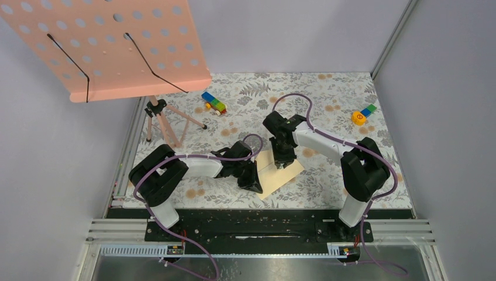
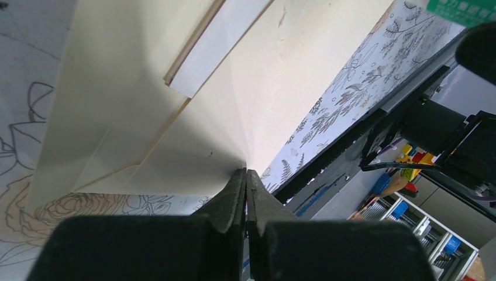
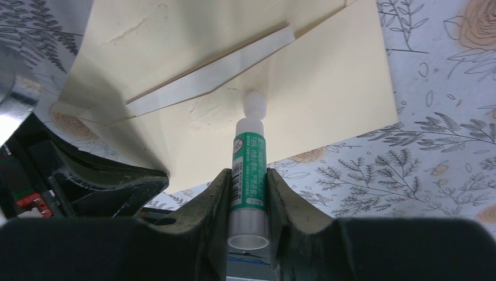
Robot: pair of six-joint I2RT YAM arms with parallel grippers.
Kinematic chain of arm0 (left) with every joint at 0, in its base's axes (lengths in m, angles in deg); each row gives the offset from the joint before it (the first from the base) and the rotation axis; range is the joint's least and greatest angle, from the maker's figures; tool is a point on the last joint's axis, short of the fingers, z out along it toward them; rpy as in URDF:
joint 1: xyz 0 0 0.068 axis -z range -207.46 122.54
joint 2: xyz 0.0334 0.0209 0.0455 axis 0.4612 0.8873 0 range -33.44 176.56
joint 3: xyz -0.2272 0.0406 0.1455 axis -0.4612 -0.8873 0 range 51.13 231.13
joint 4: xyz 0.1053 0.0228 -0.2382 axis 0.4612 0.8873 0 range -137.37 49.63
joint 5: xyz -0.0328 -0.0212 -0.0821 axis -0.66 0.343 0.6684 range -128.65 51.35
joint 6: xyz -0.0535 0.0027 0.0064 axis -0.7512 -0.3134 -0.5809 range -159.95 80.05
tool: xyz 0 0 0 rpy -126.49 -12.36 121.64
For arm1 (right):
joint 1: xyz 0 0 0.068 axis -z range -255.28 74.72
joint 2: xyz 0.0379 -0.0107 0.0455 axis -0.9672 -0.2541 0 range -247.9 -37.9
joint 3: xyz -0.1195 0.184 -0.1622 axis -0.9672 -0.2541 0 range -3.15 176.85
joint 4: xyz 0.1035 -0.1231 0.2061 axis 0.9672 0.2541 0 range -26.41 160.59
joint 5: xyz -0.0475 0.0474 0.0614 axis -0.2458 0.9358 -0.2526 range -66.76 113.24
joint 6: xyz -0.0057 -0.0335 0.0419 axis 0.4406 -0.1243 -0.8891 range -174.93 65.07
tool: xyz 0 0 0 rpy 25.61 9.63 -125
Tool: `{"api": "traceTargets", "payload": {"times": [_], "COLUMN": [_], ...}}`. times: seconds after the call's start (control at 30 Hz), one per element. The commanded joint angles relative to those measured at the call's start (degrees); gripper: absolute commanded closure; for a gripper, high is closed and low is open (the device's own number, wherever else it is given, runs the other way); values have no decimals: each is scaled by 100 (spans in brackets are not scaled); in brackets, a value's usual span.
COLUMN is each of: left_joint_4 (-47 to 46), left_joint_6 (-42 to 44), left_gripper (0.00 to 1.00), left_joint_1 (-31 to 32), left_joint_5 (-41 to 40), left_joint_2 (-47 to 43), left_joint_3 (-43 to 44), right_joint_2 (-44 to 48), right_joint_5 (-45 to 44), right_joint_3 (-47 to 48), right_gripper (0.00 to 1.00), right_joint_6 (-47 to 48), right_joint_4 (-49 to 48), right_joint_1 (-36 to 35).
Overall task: Place the letter into the envelope and seal it
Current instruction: Paint the envelope at the center of the board.
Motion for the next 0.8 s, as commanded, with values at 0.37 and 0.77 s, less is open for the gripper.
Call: {"api": "traceTargets", "payload": {"times": [0.37,0.77], "left_joint_4": [-124,-131], "left_joint_6": [-10,-3], "left_gripper": [100,100], "left_joint_1": [52,54], "left_joint_5": [-160,-158], "left_joint_2": [4,20], "left_joint_3": [-35,-28], "right_joint_2": [-287,-389], "right_joint_5": [-422,-357], "right_joint_3": [335,470], "right_gripper": [100,100], "right_joint_6": [150,152], "right_joint_4": [208,197], "right_joint_1": [-35,-37]}}
